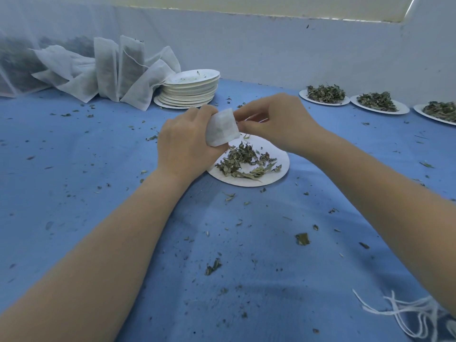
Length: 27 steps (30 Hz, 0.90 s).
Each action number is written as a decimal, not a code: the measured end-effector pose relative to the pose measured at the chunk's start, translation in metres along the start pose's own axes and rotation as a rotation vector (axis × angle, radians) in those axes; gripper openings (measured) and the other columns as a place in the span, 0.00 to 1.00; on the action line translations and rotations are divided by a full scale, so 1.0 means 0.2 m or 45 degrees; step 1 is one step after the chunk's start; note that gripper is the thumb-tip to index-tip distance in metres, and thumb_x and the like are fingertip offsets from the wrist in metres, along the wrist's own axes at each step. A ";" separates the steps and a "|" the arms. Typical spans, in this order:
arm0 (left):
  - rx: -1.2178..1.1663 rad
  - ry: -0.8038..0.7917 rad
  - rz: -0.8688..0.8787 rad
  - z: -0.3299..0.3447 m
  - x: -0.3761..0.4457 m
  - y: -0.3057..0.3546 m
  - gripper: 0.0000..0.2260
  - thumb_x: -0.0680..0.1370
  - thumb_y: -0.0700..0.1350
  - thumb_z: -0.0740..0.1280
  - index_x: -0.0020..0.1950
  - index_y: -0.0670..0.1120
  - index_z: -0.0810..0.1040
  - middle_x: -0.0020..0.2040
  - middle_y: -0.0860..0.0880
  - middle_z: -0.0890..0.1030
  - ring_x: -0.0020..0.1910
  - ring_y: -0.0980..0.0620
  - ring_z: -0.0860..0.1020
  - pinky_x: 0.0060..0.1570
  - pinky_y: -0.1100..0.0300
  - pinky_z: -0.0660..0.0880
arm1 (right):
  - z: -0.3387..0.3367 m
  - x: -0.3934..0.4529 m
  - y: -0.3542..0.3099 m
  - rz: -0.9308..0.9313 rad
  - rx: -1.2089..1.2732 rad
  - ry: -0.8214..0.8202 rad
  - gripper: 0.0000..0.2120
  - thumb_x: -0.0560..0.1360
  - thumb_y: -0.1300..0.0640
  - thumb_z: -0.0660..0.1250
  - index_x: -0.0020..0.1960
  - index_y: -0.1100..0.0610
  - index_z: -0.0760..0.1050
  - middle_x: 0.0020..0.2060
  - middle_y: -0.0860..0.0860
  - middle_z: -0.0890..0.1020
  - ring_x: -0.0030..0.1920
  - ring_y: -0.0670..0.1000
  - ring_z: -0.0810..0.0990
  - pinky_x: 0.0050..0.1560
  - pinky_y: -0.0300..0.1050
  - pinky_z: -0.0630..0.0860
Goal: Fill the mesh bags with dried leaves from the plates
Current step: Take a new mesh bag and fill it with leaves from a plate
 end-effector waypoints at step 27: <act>-0.200 -0.162 0.016 0.02 0.00 -0.01 0.15 0.70 0.50 0.69 0.54 0.45 0.80 0.44 0.44 0.80 0.40 0.39 0.77 0.38 0.49 0.74 | -0.01 -0.01 -0.09 -0.673 -0.334 0.004 0.08 0.71 0.61 0.70 0.48 0.53 0.84 0.40 0.53 0.85 0.38 0.53 0.82 0.42 0.46 0.75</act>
Point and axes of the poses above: each hand's wrist, its own x-axis towards the middle knuckle, its own z-axis out of the palm, y = z × x, the point moved 3 cm from there along x, towards the middle knuckle
